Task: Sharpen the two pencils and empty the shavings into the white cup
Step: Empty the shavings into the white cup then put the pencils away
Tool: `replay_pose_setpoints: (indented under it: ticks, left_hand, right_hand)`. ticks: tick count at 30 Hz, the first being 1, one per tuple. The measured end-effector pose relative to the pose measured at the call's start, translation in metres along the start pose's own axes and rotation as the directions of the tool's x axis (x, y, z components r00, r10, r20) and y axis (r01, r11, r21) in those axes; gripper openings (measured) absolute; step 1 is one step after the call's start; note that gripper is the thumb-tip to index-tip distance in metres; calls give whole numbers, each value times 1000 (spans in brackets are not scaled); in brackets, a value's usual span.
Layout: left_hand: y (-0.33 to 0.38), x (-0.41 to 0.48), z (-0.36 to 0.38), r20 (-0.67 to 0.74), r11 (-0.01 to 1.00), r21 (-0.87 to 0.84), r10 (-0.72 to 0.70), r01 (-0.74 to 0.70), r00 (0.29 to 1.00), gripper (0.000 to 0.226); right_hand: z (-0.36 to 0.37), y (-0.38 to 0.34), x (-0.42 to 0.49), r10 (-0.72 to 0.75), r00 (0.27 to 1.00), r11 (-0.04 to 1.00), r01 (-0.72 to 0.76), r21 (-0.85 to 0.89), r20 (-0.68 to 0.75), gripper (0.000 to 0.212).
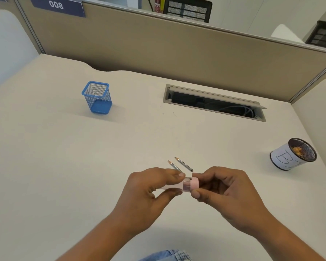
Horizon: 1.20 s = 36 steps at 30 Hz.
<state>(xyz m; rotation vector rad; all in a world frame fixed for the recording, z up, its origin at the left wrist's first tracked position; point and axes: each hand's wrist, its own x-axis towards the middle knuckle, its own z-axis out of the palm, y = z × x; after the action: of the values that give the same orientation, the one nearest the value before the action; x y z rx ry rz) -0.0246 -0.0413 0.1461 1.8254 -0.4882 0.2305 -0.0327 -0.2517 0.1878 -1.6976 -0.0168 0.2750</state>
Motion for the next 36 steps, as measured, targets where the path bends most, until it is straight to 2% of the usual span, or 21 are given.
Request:
replay_pose_setpoints:
  ticks: [4, 9, 15, 17, 20, 24, 26, 32, 36]
  left_hand:
    - [-2, -2, 3, 6, 996, 38, 85, -85, 996, 26]
    - [-9, -12, 8, -24, 999, 12, 46, -45, 999, 29]
    - [-11, -13, 11, -37, 1000, -3, 2, -2, 999, 28]
    - [-10, -13, 11, -43, 997, -24, -70, 70, 997, 28]
    - [-5, -6, 4, 54, 983, -41, -176, 178, 983, 28]
    - [-1, 10, -9, 312, 982, -1, -180, 190, 933, 42]
    - [1, 13, -11, 357, 979, 12, -195, 204, 913, 38]
    - [12, 15, -13, 222, 995, 81, -68, 51, 973, 29]
    - [16, 15, -7, 165, 996, 84, -23, 9, 986, 31]
  right_hand:
    - [0, 2, -1, 31, 999, 999, -30, 23, -11, 26]
    - [3, 5, -1, 64, 998, 998, -64, 15, 0, 14]
    - [8, 7, -4, -23, 999, 988, 19, -156, -29, 21]
    - [9, 4, -3, -77, 997, 972, 69, -226, -26, 21]
    - [7, -2, -1, -117, 993, 969, 111, -223, -11, 21]
    - [3, -6, 0, -195, 981, 959, 187, -213, -15, 30]
    - [2, -8, 0, -232, 973, 945, 227, -237, 7, 32]
    - [0, -14, 4, -274, 961, 931, 274, -242, 33, 25]
    - [-1, -14, 8, -291, 956, 925, 293, -242, 42, 25]
